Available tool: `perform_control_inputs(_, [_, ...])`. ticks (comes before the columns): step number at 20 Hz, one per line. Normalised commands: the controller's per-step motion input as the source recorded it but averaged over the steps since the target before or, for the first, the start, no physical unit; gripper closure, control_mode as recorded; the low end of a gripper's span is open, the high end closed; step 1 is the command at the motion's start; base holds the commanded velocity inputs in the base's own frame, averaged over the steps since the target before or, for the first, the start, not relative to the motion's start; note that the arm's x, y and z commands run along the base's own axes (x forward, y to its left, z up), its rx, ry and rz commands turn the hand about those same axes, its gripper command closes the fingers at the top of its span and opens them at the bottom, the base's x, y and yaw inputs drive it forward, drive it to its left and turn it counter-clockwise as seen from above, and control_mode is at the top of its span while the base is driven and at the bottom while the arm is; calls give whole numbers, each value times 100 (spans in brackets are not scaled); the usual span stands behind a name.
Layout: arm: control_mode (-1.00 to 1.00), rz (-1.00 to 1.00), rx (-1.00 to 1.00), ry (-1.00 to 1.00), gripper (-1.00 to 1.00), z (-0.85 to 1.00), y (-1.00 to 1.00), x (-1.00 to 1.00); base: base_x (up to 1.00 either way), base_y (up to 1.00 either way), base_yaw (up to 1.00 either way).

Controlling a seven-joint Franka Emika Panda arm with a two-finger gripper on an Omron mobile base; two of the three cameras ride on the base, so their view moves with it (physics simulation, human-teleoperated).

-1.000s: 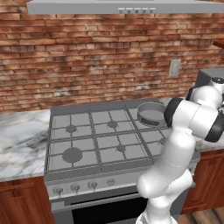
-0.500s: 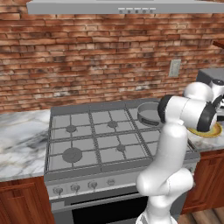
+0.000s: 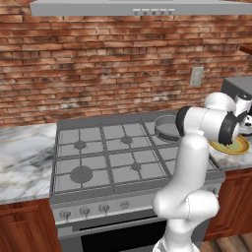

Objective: Retrieve the frozen meat and place it in the pot on a burner. Then turn the burner on.

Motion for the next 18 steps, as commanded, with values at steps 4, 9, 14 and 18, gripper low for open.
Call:
perform_control_inputs(4, [-100, 0, 2, 0, -100, -26, -2, 6, 0, 0, 0])
perform_control_inputs(9, [-100, 0, 0, 0, -100, -24, -7, 3, 0, 0, 0])
perform_control_inputs(14, [-100, 0, 0, -2, -100, -22, -1, 3, 0, 0, 0])
perform_control_inputs(18, [-100, 0, 0, 0, -100, -28, 0, 1, 0, 0, 0])
